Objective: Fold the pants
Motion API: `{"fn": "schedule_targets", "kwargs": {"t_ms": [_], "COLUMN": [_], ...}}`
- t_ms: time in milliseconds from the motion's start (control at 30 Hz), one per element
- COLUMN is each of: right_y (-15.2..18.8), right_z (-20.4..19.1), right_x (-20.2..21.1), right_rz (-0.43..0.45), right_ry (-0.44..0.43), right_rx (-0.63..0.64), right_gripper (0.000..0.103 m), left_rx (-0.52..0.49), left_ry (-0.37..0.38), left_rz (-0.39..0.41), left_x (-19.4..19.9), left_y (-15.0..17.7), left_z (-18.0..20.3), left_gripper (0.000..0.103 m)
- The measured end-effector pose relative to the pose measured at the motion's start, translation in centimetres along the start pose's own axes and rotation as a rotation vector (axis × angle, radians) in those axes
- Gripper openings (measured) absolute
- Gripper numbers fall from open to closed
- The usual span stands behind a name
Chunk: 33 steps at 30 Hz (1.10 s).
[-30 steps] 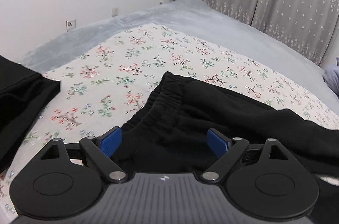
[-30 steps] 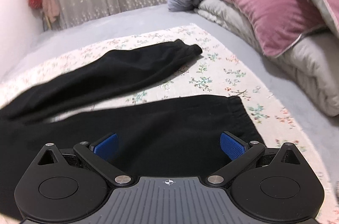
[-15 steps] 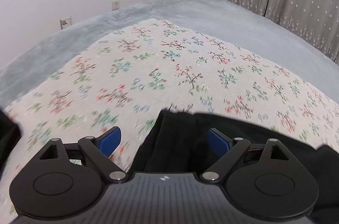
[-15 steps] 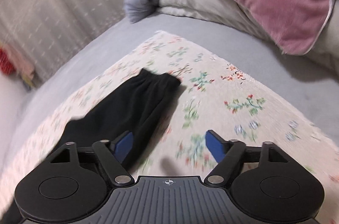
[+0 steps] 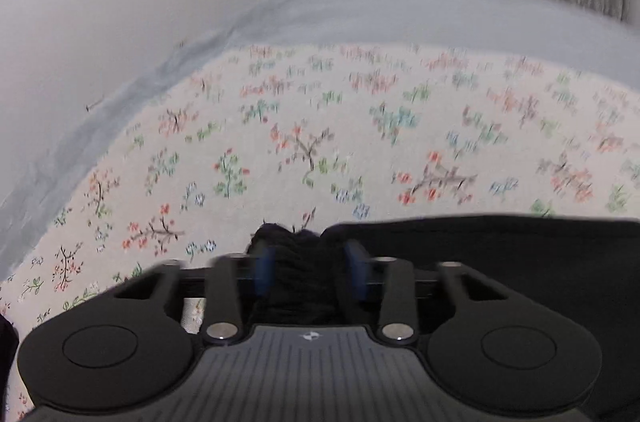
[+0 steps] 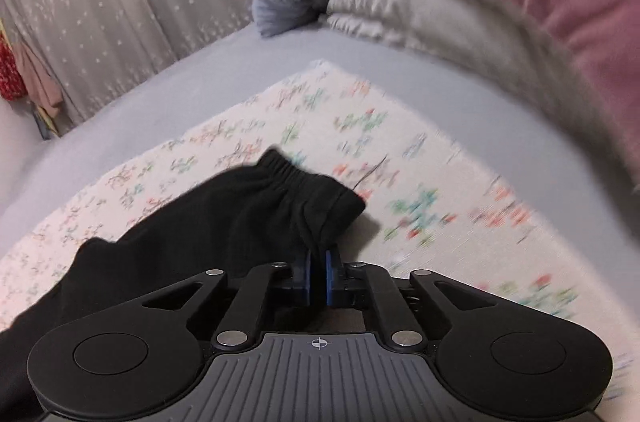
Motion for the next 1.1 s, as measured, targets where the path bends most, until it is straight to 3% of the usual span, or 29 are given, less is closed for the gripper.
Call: {"fn": "schedule_targets", "kwargs": {"t_ms": [133,267,333,467,600,700,767,833,900,967,1033,1100], "right_y": [-0.7,2.3,3.3,2.7,2.4,2.2,2.0,1.8,1.1,-0.2,-1.5,-1.9], "right_z": [-0.6,-0.1,0.6,0.3,2.0,1.3,1.0,0.6,0.5,0.6,0.4,-0.3], "right_x": [3.4,1.6,0.6,0.9,2.1,2.7,2.8,2.8,3.6,4.6,5.4,5.0], "right_rz": [0.056,-0.053,-0.087,-0.117,-0.132,-0.119,-0.124,-0.129,-0.078,-0.011,0.057,0.06], "right_ry": [0.077,0.192,0.179,0.201,0.198,0.215,0.202,0.247,0.308,0.335,0.29,0.232], "right_rx": [0.068,0.052,0.015,0.07,-0.051,0.017,0.041,0.114,0.183,0.197,0.188,0.224], "right_gripper": [0.004,0.004,0.005,0.01,0.015,0.015,0.018,0.051,0.071,0.072,0.072,0.072], "left_rx": [0.041,0.046,0.105,0.133,0.145,0.164,0.161,0.158,0.163,0.169,0.183,0.171], "left_ry": [-0.041,-0.025,0.023,0.05,0.07,0.097,0.122,0.141,0.151,0.155,0.169,0.19], "left_rz": [0.018,0.03,0.025,0.03,0.034,0.025,-0.01,-0.031,-0.007,0.002,-0.021,-0.058], "left_x": [0.0,-0.6,-0.7,-1.0,-1.0,-1.0,-1.2,-0.9,-0.2,0.4,0.5,0.3], "left_y": [-1.9,-1.6,-2.0,-2.0,-2.1,-2.4,-2.5,-2.7,-3.1,-3.5,-3.6,-3.3], "left_z": [-0.1,-0.3,-1.6,-2.4,-2.5,-2.7,-3.1,-3.6,-4.3,-5.0,-5.6,-5.6], "left_gripper": [0.014,0.014,0.015,0.015,0.015,0.016,0.023,0.031,0.047,0.061,0.078,0.08]}}
Point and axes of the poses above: each gripper's, at about its wrist camera, not at the fingertips, and x roughly against the way its jaws point, z to its right, y to its underside, the point moved 3 cm from there along -x, roughly the way its jaws point, and after that the axes turned 7 degrees about x, right-handed, at the moved point
